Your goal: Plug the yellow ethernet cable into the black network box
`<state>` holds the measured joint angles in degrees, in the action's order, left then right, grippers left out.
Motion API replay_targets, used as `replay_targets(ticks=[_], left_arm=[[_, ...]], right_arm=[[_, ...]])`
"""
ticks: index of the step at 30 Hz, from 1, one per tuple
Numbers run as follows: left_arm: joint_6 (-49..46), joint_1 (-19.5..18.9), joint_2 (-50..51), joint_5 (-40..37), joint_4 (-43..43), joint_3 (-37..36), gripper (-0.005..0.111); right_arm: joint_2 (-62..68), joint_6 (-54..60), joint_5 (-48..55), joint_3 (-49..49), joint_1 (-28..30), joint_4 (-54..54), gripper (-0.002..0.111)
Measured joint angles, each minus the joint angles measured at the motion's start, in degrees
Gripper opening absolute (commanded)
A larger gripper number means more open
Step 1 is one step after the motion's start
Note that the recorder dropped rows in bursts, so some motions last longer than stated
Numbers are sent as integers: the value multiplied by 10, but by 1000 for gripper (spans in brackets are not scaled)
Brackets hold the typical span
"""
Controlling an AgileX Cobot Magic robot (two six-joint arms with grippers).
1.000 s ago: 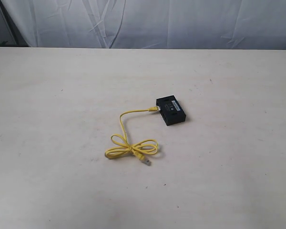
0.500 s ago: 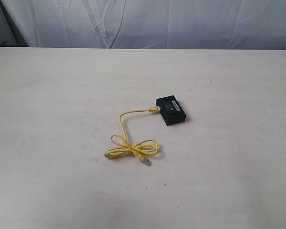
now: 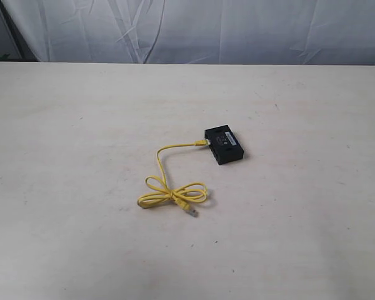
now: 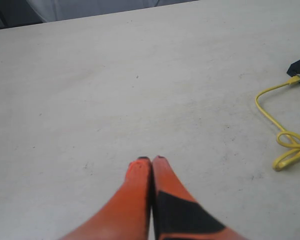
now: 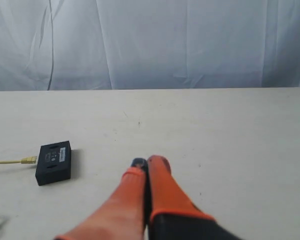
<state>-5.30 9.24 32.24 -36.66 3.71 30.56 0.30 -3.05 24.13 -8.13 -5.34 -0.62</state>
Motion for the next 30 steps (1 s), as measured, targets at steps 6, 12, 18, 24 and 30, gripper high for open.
replay_targets(ticks=[6,12,18,24,30], left_arm=[[0,0,0,0,0,0,0],[0,0,0,0,0,0,0],[0,0,0,0,0,0,0],[0,0,0,0,0,0,0],[0,0,0,0,0,0,0]], right_arm=[[0,0,-56,44,0,-1,-1],[0,0,-58,76,0,-1,-1],[0,0,-59,78,0,-1,-1],[0,0,-35,80,0,-1,-1],[0,0,-33,81,0,-1,-1]])
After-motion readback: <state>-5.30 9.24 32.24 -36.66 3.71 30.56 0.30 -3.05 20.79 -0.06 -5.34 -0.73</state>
